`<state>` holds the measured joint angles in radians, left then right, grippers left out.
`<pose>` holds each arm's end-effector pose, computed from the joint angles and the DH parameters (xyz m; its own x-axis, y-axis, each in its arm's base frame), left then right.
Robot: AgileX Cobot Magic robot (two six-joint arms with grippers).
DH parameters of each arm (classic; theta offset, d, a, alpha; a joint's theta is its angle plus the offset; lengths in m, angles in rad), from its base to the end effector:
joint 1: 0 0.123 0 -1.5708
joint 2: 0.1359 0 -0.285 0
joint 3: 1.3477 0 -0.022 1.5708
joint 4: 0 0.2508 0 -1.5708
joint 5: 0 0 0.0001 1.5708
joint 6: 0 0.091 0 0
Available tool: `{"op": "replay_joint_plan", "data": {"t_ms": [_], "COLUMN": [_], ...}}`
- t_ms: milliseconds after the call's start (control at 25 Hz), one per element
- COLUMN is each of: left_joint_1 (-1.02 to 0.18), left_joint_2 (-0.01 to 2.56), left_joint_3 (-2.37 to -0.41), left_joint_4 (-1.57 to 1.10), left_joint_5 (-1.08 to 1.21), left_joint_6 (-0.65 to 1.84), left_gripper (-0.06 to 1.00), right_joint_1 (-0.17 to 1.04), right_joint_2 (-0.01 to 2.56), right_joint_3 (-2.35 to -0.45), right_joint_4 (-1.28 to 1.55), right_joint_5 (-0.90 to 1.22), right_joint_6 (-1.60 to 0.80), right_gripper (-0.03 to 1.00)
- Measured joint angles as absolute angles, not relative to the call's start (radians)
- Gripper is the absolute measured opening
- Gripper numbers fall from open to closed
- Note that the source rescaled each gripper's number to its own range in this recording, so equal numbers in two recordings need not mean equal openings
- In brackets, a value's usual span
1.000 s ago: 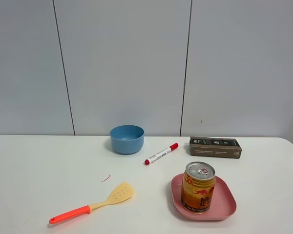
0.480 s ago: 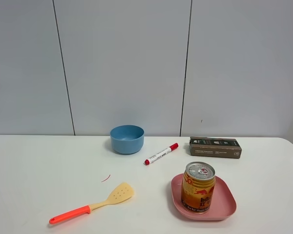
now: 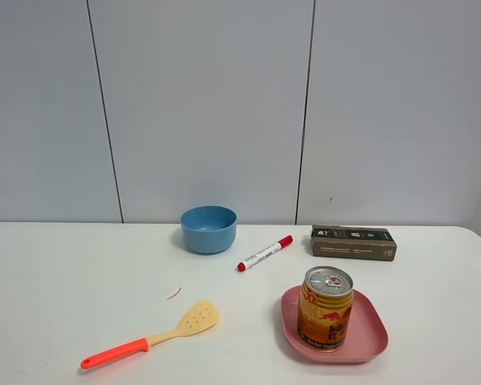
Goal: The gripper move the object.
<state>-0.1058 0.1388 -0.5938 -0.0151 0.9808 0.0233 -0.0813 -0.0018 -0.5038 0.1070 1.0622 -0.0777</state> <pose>0.0113 -0.0024 0.3098 -0.4205 0.0596 -0.9053 0.1232 0.9924 0.0082 -0.0052 0.0089 0.2786 -0.4485 0.0111 -0.8937 -0.0136 0.9997 0.0193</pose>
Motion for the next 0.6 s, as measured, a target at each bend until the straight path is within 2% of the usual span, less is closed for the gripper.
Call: {"op": "replay_joint_plan", "data": {"t_ms": [600], "left_joint_1": [-0.106], "left_joint_2": [0.051], "left_joint_3": [-0.512], "left_joint_4": [-0.025], "left_joint_5": [1.038], "left_joint_6": [0.061], "left_gripper": [0.47], "right_joint_1": [-0.081], "right_joint_2": [-0.002], "right_joint_3": [-0.504], "right_joint_4": [0.107], "right_joint_5": [1.062], "right_joint_6": [-0.078], "right_gripper": [1.0]}}
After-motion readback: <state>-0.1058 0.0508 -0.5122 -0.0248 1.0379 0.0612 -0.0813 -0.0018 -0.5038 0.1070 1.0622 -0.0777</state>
